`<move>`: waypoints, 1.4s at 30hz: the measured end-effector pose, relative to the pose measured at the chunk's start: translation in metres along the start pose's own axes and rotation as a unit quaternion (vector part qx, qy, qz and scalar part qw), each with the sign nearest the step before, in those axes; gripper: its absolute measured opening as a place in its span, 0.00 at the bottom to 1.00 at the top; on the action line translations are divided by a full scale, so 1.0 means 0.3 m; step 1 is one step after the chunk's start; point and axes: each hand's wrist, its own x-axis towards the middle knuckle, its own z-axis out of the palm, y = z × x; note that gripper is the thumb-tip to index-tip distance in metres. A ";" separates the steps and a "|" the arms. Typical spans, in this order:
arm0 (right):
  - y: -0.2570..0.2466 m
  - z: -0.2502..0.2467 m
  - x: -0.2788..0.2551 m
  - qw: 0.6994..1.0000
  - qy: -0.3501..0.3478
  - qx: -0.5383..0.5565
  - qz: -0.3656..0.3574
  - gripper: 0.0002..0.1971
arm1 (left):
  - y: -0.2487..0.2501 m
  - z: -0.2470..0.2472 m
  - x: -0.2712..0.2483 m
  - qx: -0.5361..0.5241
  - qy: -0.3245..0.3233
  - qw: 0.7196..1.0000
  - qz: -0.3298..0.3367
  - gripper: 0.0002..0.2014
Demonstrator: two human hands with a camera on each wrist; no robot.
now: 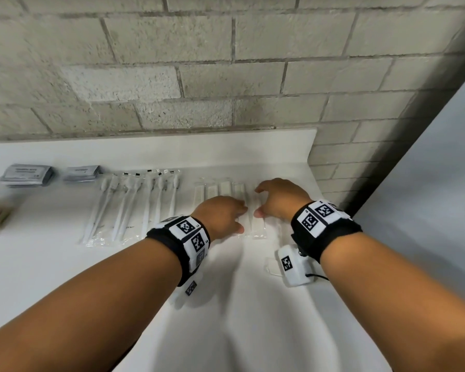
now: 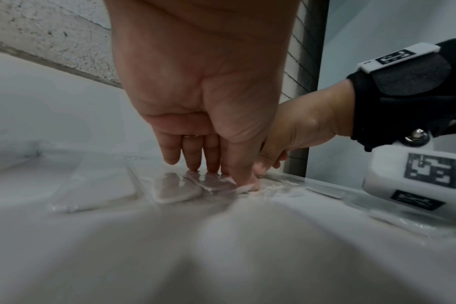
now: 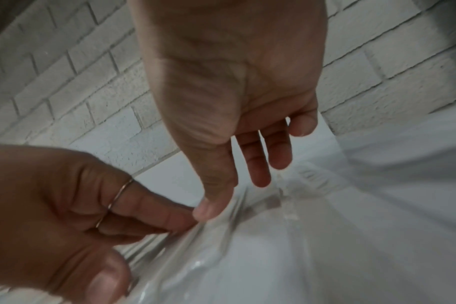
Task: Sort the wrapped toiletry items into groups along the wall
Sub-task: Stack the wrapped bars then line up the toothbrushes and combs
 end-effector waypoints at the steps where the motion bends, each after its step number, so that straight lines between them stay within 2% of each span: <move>1: 0.012 -0.009 -0.004 1.000 0.012 0.016 0.001 0.31 | -0.001 -0.002 -0.003 -0.001 -0.002 1.000 -0.001 0.29; 4: 0.077 -0.055 -0.031 0.999 0.041 -0.002 0.012 0.25 | -0.003 -0.010 -0.009 -0.029 0.002 1.000 -0.011 0.30; 6: 0.119 -0.069 -0.058 0.999 0.028 -0.035 0.010 0.24 | 0.001 -0.017 -0.004 -0.047 0.027 0.998 -0.012 0.29; 8: 0.141 -0.061 -0.092 0.998 -0.011 -0.068 -0.005 0.26 | 0.018 -0.024 0.012 -0.041 0.031 0.999 -0.003 0.28; 11: 0.152 -0.034 -0.125 0.991 -0.065 -0.110 -0.045 0.33 | 0.053 -0.021 0.041 0.005 0.000 1.000 0.014 0.27; 14: 0.159 -0.036 -0.121 0.990 -0.070 -0.109 -0.061 0.37 | 0.069 0.001 0.060 0.045 -0.024 0.998 0.022 0.25; 21: 0.127 -0.048 -0.072 0.984 -0.079 -0.142 -0.079 0.37 | 0.065 0.016 0.061 0.036 -0.017 0.999 0.022 0.26; 25: 0.133 -0.035 -0.064 0.986 -0.085 -0.119 -0.078 0.38 | 0.066 0.014 0.058 0.037 -0.015 0.999 0.024 0.25; 28: 0.166 -0.042 -0.068 0.996 -0.064 -0.024 -0.049 0.39 | 0.069 0.010 0.050 0.040 -0.012 0.999 0.025 0.24; 30: 0.177 -0.058 -0.091 0.999 -0.022 0.018 -0.036 0.36 | 0.075 0.001 0.039 0.035 -0.005 0.999 0.022 0.22; 31: 0.172 -0.064 -0.108 0.999 -0.016 0.019 -0.044 0.30 | 0.077 -0.003 0.035 0.036 0.003 0.999 0.023 0.20; 33: 0.141 -0.062 -0.164 0.995 -0.072 0.013 -0.064 0.18 | 0.080 -0.007 0.030 0.037 0.023 0.999 0.027 0.13; 35: 0.099 -0.030 -0.224 0.983 -0.153 -0.034 -0.094 0.19 | 0.078 -0.006 0.028 0.033 0.037 0.998 0.027 0.09; 36: 0.079 -0.006 -0.249 0.977 -0.169 -0.072 -0.111 0.19 | 0.077 -0.003 0.027 0.028 0.036 0.999 0.024 0.11; 39: 0.049 0.053 -0.289 0.965 -0.137 -0.150 -0.168 0.20 | 0.088 0.001 0.020 0.020 0.033 0.999 0.012 0.16; 42: 0.038 0.057 -0.304 0.964 -0.159 -0.132 -0.167 0.17 | 0.097 0.011 0.020 0.011 0.034 0.999 0.003 0.17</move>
